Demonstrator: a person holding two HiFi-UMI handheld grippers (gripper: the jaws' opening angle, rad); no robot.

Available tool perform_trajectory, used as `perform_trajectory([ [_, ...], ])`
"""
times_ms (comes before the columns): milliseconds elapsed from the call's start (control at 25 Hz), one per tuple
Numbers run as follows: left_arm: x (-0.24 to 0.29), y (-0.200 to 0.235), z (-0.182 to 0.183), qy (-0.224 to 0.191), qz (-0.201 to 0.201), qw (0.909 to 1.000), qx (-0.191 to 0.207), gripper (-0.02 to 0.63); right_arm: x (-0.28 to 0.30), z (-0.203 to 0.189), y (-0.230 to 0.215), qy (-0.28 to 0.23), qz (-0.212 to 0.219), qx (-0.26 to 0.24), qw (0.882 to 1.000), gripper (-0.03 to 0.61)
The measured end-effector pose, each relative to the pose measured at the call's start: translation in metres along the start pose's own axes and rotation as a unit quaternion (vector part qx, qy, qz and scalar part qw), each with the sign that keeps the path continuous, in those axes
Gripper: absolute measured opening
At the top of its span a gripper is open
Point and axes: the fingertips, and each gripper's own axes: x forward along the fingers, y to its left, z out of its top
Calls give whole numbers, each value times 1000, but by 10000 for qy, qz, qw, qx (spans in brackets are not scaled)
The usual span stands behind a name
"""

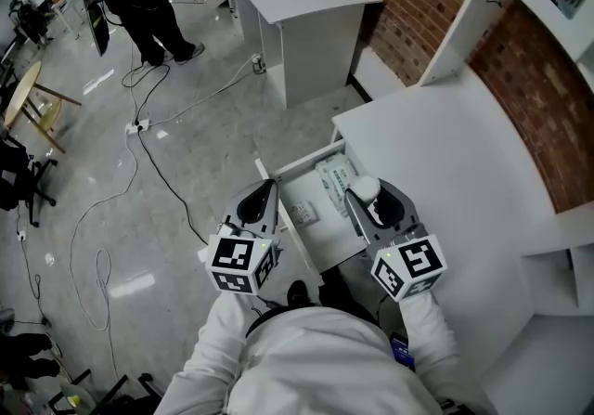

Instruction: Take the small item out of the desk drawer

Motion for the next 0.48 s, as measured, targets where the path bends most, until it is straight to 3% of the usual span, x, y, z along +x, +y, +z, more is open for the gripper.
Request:
perform_trajectory([
  [480, 1, 5, 0, 4, -86, 10000, 4, 18, 0, 6, -3, -121, -238, 7, 9996, 199],
])
